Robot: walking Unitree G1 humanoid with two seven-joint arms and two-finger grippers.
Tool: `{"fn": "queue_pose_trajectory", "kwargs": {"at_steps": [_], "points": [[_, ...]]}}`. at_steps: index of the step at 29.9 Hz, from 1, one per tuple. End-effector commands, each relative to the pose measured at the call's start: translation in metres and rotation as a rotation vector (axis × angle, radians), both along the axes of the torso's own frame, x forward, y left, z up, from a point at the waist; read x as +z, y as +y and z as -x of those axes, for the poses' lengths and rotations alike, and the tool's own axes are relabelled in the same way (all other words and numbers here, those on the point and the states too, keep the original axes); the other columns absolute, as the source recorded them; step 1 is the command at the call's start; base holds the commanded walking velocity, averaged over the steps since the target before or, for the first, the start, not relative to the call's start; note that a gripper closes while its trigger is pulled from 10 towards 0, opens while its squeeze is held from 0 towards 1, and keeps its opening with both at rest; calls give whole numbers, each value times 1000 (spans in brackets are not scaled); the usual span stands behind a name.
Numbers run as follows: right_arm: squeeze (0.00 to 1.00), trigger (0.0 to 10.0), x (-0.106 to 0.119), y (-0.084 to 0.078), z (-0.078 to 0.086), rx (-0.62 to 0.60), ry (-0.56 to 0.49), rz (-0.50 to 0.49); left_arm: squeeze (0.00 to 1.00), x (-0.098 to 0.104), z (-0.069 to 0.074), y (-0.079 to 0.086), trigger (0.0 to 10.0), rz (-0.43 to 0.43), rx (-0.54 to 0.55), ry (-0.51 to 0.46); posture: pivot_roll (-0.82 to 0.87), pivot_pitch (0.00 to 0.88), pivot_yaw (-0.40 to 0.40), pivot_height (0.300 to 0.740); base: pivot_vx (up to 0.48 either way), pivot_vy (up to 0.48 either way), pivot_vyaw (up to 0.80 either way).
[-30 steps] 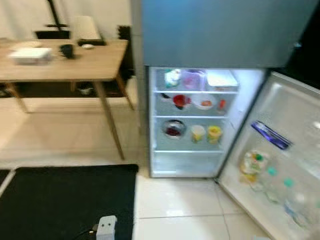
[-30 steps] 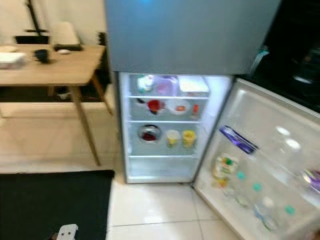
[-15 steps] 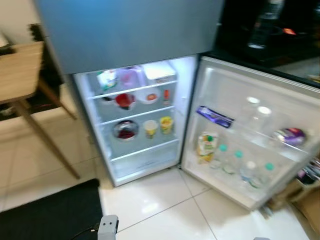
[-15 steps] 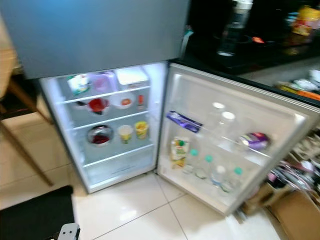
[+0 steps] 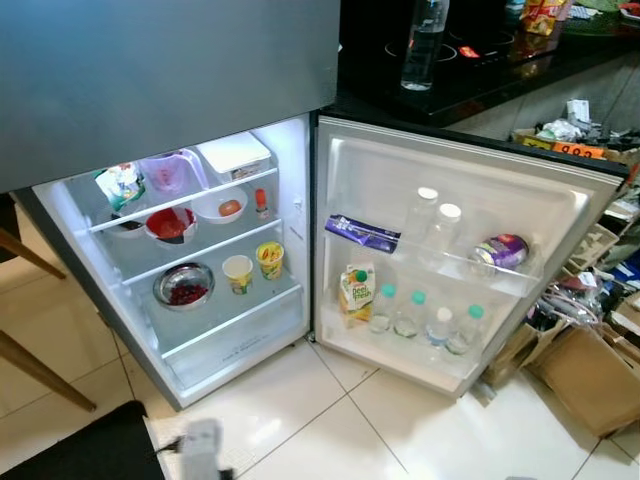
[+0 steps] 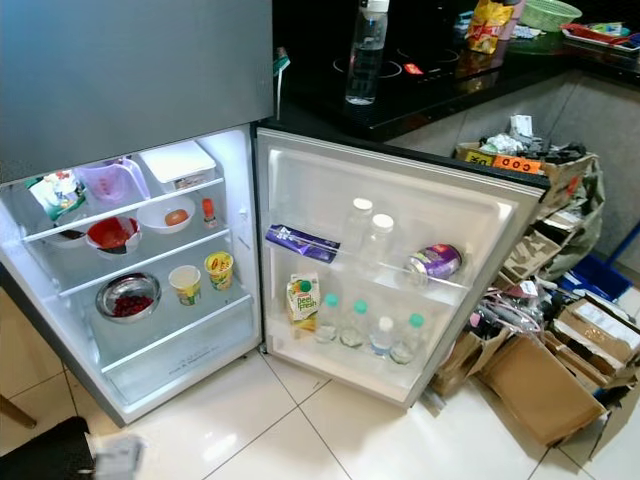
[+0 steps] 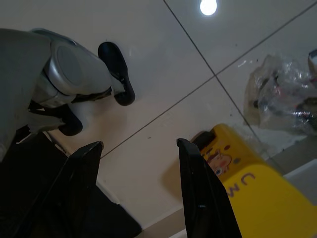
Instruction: Restocking fridge
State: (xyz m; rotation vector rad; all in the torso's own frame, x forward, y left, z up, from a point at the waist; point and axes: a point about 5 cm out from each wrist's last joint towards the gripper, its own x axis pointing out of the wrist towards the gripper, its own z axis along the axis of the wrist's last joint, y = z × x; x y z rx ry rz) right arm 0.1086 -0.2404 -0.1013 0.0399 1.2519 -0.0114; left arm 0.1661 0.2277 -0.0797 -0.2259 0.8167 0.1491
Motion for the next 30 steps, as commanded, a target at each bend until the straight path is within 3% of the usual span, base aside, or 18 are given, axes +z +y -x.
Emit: {"fn": "queue_pose_trajectory", "kwargs": {"at_steps": [1, 4, 5, 6, 7, 9, 11, 14, 15, 18, 20, 21, 25, 27, 28, 29, 30], "points": [[0, 10000, 0, 0, 1, 2, -1, 5, 0, -2, 4, -1, 10000, 7, 14, 14, -112, 0, -11, 740, 0, 0, 0], [0, 10000, 0, 0, 1, 2, -1, 5, 0, -2, 4, -1, 10000, 7, 14, 14, -112, 0, -11, 740, 0, 0, 0], [0, 10000, 0, 0, 1, 4, -4, 8, 0, 37, -33, 55, 10000, -72, 226, -204, -105, 0, -6, 740, 0, 0, 0], [0, 10000, 0, 1, 1, 3, -6, 9, 0, 71, -59, 85, 10000, -106, 308, -372, -103, 0, -3, 740, 0, 0, 0], [0, 10000, -1, 1, 1, 3, -7, 10, 0, 100, -77, 106, 10000, -129, 356, -503, -103, 0, -3, 740, 0, 0, 0], [0, 10000, -1, 1, 1, 4, -9, 11, 0, 135, -97, 121, 10000, -153, 374, -650, -102, 0, -3, 740, 0, 0, 0], [0, 10000, -1, 2, 1, 6, -10, 11, 0, 153, -110, 122, 10000, -161, 354, -731, -100, 0, -3, 740, 0, 0, 0], [0, 10000, -1, 2, 1, 6, -10, 11, 0, 159, -114, 121, 10000, -164, 345, -755, -100, 0, -3, 740, 0, 0, 0], [0, 10000, -1, 2, 1, 7, -11, 11, 0, 189, -136, 113, 10000, -144, 307, -904, -100, 0, -3, 740, 0, 0, 0], [0, 10000, -1, 3, 0, 6, -13, 12, 0, 218, -156, 101, 10000, -91, 248, -1049, -100, 0, -3, 740, 0, 0, 0], [0, 10000, -1, 3, 0, 6, -13, 13, 0, 221, -158, 99, 10000, -81, 239, -1064, -100, 0, -3, 740, 0, 0, 0], [0, 10000, -1, 3, 0, 4, -13, 12, 0, 227, -163, 93, 10000, -24, 200, -1104, -100, 0, -3, 740, 0, 0, 0], [0, 10000, -1, 3, 0, -2, -13, 9, 0, 237, -168, 86, 10000, 47, 135, -1170, -110, 0, 6, 740, 0, 0, 0], [0, 10000, -1, 3, 0, -6, -11, 7, 0, 241, -166, 93, 10000, 35, 162, -1181, -107, 0, 8, 740, 0, 0, 0], [0, 10000, -1, 3, 1, -7, -5, 5, 0, 236, -160, 106, 10000, 2, 237, -1145, -107, 0, 8, 740, 0, 0, 0], [0, 10000, -1, 3, 1, -7, -5, 5, 0, 236, -160, 106, 10000, 2, 237, -1145, -107, 0, 8, 740, 0, 0, 0], [0, 10000, -1, 3, 2, -6, 0, 3, 0, 231, -154, 116, 10000, -24, 299, -1111, -107, 0, 8, 740, 0, 0, 0]]}}
